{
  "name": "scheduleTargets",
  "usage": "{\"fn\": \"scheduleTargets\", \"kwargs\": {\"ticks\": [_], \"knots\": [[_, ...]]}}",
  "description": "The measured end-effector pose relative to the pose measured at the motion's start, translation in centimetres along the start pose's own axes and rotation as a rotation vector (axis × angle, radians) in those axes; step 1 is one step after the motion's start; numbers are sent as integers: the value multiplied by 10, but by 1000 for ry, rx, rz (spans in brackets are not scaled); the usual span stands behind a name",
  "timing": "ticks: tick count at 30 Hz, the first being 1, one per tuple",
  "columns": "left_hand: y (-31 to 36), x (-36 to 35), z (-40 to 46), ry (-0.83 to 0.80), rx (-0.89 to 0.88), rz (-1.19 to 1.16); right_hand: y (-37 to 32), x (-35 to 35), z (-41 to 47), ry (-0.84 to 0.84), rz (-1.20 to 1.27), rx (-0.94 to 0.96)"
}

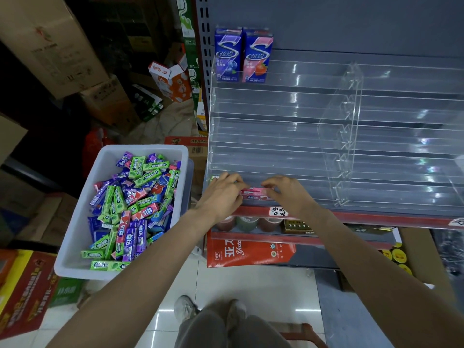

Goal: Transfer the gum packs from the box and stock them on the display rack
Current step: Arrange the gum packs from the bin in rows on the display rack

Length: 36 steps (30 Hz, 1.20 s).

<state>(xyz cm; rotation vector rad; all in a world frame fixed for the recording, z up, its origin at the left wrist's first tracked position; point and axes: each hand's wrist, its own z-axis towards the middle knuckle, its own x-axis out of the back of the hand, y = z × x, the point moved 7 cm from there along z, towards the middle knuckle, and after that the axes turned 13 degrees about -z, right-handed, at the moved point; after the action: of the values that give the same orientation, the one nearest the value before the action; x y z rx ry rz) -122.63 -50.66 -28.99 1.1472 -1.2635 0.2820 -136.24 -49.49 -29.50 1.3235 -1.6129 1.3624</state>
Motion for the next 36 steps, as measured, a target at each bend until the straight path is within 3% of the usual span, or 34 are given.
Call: {"fn": "scheduleTargets", "kwargs": {"ticks": [6,12,21,26,32,36], "knots": [[-8,18,-8,124,49,-188,-12,10,-1,94,-24,33],[-43,62,-47,330,128,-433,-70,22,5,217,26,145],[-183,119,-117,552,453,-402,-205,-12,74,125,88,281],[-280,117,-112,423,571,-438,-241,-58,136,-38,16,162],[-328,100,-72,115,423,-373,-250,-100,189,-221,-70,28],[-339,78,-60,-83,339,-250,-243,-117,202,-243,-179,-68]]}}
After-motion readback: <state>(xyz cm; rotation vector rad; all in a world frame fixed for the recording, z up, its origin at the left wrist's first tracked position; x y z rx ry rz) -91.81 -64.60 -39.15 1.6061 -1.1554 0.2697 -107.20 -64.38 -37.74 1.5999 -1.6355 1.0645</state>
